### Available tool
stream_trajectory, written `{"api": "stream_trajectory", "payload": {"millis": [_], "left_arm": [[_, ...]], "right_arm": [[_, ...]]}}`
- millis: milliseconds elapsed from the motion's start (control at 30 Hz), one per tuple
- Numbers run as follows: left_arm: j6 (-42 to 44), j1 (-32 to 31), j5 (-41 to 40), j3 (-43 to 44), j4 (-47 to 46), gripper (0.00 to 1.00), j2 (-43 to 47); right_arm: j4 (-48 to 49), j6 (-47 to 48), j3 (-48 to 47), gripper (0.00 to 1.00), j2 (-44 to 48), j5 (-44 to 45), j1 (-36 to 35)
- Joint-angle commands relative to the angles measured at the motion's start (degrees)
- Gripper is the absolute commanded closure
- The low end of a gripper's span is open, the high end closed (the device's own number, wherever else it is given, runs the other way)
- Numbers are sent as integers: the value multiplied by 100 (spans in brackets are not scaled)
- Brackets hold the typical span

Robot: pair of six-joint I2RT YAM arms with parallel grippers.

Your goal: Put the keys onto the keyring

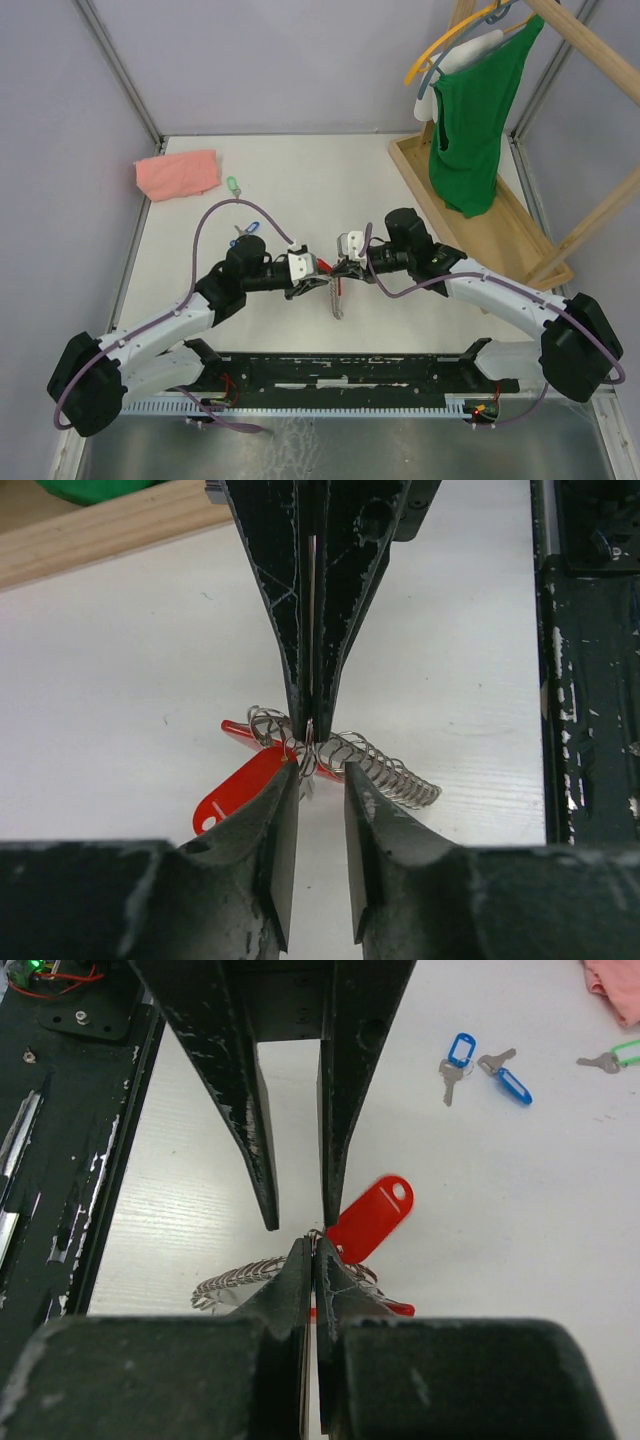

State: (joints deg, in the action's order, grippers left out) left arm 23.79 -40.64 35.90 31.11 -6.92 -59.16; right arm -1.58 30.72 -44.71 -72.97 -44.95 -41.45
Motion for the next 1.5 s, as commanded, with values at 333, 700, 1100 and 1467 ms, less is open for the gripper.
{"api": "stream_trajectory", "payload": {"millis": [333, 700, 1100, 1467], "left_arm": [[171, -31, -340, -708, -1732, 59, 488], [206, -28, -167, -663, -1687, 65, 230], [190, -30, -156, -596, -1639, 84, 105], [-278, -28, 78, -682, -2247, 93, -17]], "right_arm": [[1107, -513, 203, 99, 351, -214, 66], [1643, -792, 340, 99, 382, -261, 62], [2641, -1365, 705, 99, 606, -203, 74], [5837, -2737, 1484, 99, 149, 338, 67]]}}
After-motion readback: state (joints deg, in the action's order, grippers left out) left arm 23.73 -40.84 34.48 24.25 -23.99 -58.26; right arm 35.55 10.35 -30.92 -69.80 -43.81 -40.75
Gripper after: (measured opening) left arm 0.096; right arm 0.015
